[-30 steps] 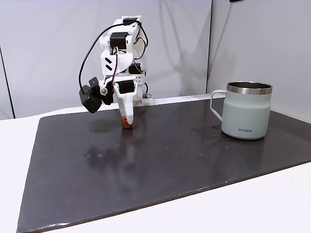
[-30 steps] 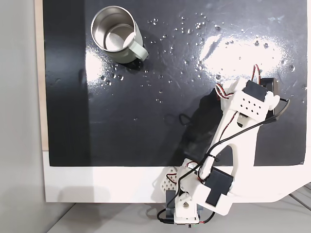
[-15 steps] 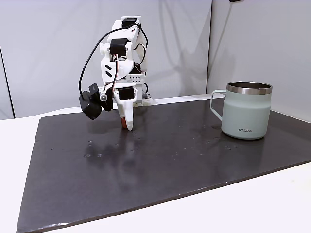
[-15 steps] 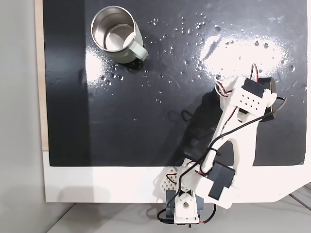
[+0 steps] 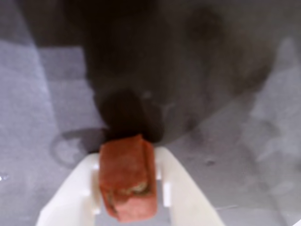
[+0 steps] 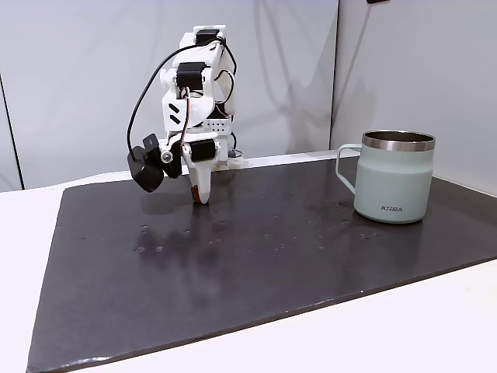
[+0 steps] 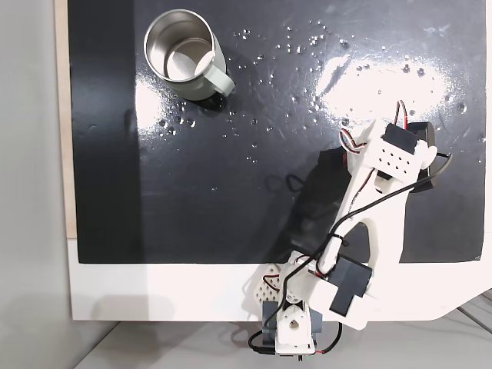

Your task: Grasp a cube and put it in the cup.

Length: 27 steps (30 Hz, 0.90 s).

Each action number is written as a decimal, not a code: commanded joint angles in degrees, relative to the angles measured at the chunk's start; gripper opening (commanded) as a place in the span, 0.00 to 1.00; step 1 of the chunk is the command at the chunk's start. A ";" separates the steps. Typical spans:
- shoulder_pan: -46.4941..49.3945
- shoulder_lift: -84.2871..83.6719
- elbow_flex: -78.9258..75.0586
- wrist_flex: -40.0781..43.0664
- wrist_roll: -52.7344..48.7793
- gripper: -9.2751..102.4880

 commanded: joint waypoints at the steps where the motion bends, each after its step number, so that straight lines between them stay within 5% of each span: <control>1: -0.62 0.18 -0.79 -0.88 0.79 0.10; 13: -2.72 7.21 -3.08 4.57 4.48 0.10; 27: -4.57 22.15 -24.87 28.13 12.22 0.09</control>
